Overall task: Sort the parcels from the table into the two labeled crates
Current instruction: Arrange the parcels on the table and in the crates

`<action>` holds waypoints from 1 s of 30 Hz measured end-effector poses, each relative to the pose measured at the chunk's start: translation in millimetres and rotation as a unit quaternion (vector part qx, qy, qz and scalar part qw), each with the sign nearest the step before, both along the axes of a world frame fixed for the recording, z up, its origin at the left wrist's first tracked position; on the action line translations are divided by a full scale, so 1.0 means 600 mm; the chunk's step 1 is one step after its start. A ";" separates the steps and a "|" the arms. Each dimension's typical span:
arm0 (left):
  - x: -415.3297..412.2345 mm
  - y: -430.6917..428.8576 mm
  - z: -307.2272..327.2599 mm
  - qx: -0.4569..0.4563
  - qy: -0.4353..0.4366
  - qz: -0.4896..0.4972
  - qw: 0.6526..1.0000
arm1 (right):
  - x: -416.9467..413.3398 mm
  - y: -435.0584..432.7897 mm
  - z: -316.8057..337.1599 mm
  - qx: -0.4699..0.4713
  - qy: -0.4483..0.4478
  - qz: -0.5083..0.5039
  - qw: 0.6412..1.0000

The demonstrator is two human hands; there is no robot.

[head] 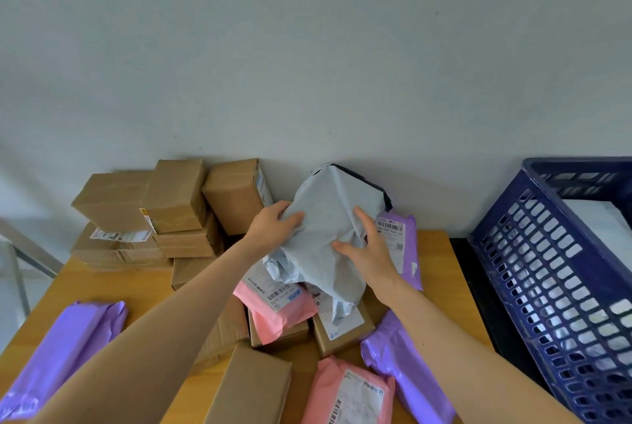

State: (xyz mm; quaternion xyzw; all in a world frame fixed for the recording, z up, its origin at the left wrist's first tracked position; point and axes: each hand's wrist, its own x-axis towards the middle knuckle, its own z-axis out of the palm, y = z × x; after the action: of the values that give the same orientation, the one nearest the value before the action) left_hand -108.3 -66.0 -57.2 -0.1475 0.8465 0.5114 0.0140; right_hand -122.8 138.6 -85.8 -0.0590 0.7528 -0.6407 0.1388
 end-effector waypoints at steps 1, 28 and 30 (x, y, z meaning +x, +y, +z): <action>0.006 0.004 0.008 0.021 0.004 0.006 1.000 | 0.003 0.007 0.008 0.000 0.005 -0.011 1.000; 0.345 0.166 0.179 0.243 0.038 0.107 0.963 | 0.253 0.223 0.165 -0.130 0.024 0.130 0.983; 0.358 0.168 0.188 0.240 0.046 0.106 0.964 | 0.262 0.225 0.177 -0.097 0.050 0.142 0.984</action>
State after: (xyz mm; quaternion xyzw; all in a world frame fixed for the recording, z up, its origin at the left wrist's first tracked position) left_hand 106.5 35.1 55.6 -0.2054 0.6780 0.7044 -0.0443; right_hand 34.5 273.5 20.5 -0.2105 0.6772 -0.6806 0.1840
